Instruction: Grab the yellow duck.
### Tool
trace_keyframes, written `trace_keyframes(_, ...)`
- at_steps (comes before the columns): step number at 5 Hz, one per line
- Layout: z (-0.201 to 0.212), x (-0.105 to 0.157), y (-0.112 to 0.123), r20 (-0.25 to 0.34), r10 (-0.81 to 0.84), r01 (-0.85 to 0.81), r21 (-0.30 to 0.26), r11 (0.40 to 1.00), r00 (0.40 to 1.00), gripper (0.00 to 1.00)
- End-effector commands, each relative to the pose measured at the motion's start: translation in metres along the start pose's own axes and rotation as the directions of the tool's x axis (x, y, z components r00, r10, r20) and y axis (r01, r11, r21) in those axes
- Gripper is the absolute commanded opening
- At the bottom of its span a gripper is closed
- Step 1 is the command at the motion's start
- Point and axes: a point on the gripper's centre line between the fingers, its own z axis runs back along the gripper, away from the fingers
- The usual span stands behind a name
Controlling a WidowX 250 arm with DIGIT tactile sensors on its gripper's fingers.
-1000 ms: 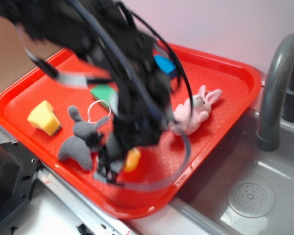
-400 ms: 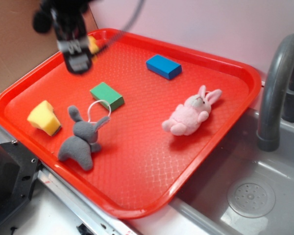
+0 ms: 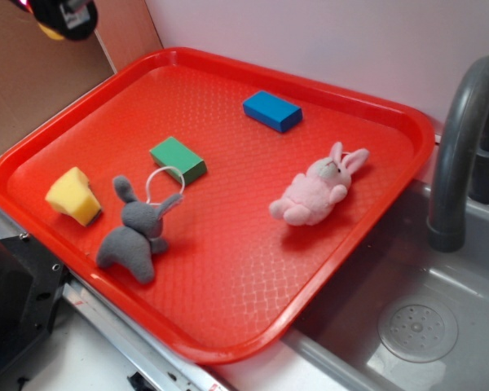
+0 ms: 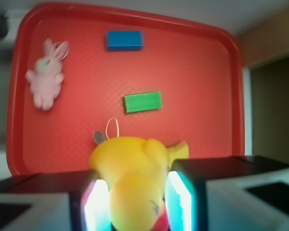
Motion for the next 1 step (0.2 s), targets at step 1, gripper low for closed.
trace_keyframes(1,0.0134,-0.0126,-0.0176,0.079,0.336,-0.330,-0.080,0.941,0.939,0.00)
